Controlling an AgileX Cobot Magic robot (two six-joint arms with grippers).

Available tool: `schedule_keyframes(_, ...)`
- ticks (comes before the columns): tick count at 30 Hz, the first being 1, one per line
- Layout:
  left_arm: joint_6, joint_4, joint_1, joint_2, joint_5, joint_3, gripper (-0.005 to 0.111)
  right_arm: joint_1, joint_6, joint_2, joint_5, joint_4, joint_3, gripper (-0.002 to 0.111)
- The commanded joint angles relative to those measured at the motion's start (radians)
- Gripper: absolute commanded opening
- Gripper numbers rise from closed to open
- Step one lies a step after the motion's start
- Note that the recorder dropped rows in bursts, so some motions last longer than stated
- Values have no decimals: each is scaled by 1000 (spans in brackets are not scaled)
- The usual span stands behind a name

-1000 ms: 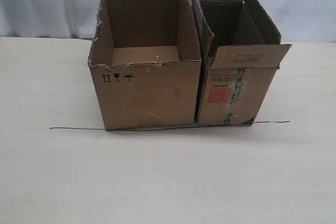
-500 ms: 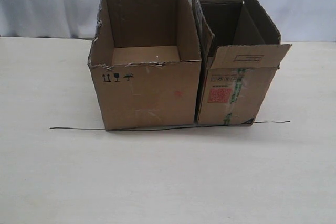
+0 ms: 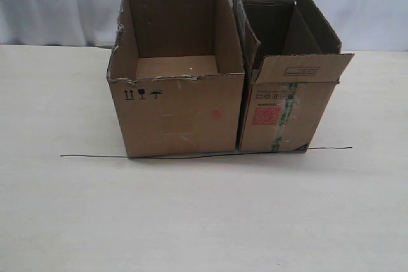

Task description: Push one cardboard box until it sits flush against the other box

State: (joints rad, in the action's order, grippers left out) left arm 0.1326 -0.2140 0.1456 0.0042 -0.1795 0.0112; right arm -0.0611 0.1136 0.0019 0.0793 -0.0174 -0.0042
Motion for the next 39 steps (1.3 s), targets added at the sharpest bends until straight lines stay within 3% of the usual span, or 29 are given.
schedule_keyframes(1,-7,-16,-57,-4,35,-11,0,0,1,-2,1,-4,4,5)
schedule_keyframes(8,-14,88,-214,-4,43,-11,0,0,1,-2,1,-4,4,5)
schedule_keyframes(39,-59,153,-214,-4,75,-11,0,0,1,-2,1,-4,4,5)
